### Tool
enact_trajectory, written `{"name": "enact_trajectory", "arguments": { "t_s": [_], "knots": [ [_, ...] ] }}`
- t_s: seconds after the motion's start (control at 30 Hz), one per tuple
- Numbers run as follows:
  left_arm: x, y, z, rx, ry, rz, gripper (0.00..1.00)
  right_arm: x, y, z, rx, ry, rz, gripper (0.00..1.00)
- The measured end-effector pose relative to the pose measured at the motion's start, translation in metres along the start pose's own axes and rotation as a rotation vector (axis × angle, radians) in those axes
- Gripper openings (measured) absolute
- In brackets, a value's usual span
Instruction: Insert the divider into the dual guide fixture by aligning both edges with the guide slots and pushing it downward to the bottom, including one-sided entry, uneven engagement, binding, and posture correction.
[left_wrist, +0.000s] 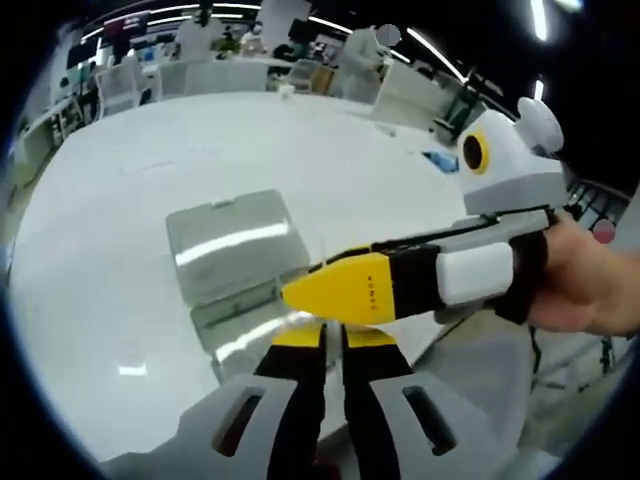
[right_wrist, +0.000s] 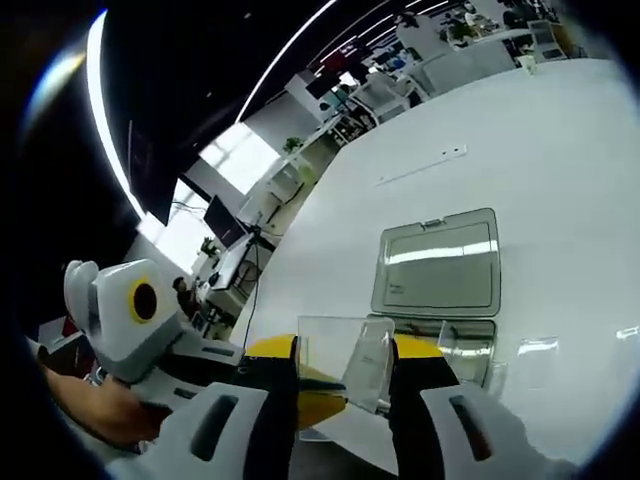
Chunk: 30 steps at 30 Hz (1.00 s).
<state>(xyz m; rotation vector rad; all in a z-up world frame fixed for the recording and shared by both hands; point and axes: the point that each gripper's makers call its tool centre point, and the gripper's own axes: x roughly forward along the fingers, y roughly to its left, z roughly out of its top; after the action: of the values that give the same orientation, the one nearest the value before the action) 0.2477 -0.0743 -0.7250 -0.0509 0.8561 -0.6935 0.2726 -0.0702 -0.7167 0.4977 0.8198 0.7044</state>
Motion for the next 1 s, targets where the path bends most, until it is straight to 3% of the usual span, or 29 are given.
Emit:
{"name": "enact_trajectory", "arguments": {
  "t_s": [0.23,0.8,1.0],
  "knots": [
    [-0.0001,0.0014,-0.0017,-0.010,0.016,-0.025,0.02,0.0020,-0.0010,-0.0022,0.027,0.011,0.005,0.31],
    [-0.0012,-0.0017,-0.0081,-0.220,0.055,-0.187,0.01,0.0061,0.0003,-0.0084,0.021,0.059,0.038,0.31],
    [-0.0022,-0.0004,-0.0098,-0.261,0.059,-0.204,0.00,0.0055,0.0018,-0.0094,0.020,0.068,0.037,0.31]
  ]
}}
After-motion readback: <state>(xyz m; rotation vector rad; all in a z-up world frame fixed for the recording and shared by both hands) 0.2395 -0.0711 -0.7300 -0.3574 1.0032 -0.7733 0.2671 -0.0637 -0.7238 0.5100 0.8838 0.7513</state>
